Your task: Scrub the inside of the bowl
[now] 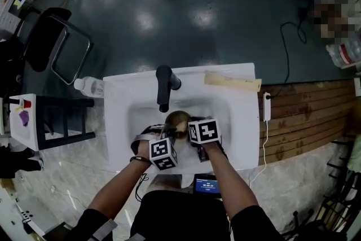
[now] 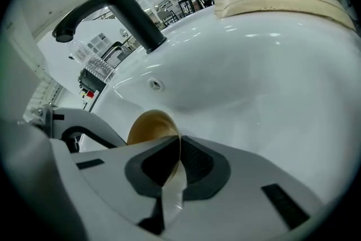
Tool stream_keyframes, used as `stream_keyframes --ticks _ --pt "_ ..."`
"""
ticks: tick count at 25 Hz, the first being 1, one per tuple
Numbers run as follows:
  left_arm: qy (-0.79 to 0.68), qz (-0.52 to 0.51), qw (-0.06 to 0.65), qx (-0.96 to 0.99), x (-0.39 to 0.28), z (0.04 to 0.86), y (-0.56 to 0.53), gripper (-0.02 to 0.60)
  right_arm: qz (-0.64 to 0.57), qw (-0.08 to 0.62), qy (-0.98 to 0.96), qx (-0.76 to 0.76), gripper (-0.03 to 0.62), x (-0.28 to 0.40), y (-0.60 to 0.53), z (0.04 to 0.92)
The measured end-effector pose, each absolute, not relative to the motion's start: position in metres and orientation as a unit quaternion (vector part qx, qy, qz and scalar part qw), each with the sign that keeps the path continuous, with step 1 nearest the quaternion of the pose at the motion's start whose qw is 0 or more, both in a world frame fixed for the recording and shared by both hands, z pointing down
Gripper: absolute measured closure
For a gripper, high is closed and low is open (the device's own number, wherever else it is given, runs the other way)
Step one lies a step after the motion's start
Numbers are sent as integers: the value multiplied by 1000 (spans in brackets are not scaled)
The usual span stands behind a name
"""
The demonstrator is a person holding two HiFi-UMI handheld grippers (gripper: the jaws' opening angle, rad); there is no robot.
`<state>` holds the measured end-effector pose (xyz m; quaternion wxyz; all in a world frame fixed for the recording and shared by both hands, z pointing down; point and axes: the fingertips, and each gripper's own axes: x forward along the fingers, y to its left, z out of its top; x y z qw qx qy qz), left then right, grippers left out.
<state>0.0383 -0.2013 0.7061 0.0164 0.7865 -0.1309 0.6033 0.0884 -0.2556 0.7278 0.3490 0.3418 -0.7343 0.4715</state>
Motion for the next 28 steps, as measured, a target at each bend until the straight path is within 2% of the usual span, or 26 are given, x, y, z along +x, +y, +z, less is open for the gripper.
stream_keyframes --ticks 10,28 --pt "-67 599 3 798 67 716 -182 565 483 341 -732 338 574 88 -252 728" --pt "-87 578 59 809 70 720 -208 565 463 348 -752 314 574 87 -251 723"
